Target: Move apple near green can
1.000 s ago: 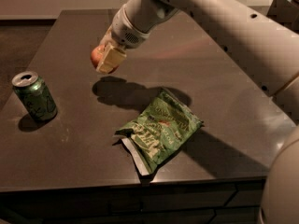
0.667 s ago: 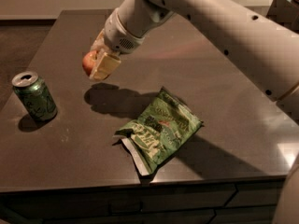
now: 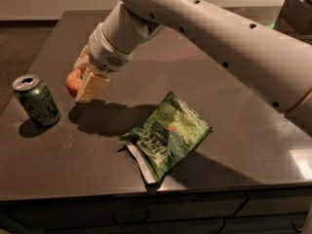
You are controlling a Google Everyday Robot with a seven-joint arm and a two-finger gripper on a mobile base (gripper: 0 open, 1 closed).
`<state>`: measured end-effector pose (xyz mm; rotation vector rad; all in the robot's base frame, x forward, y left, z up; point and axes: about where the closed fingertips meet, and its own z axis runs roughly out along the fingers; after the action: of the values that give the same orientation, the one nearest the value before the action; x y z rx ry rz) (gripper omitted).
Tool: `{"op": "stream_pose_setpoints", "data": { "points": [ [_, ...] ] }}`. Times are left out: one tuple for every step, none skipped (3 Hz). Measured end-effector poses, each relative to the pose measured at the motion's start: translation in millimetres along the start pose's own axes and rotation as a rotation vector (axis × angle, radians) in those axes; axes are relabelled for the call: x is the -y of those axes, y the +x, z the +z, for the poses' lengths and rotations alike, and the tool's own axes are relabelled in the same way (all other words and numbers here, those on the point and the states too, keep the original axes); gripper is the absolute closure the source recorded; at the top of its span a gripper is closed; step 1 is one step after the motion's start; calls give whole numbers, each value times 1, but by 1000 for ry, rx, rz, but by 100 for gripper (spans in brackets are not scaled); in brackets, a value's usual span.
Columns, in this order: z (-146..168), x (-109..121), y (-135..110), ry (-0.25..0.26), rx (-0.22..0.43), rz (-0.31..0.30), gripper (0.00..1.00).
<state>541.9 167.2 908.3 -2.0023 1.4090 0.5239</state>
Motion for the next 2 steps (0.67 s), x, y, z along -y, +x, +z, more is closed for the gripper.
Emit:
{"op": "stream_pose_setpoints", "data": {
  "points": [
    [19, -14, -8, -15, -8, -10, 100],
    [44, -26, -7, -67, -18, 2, 100]
  ]
}}
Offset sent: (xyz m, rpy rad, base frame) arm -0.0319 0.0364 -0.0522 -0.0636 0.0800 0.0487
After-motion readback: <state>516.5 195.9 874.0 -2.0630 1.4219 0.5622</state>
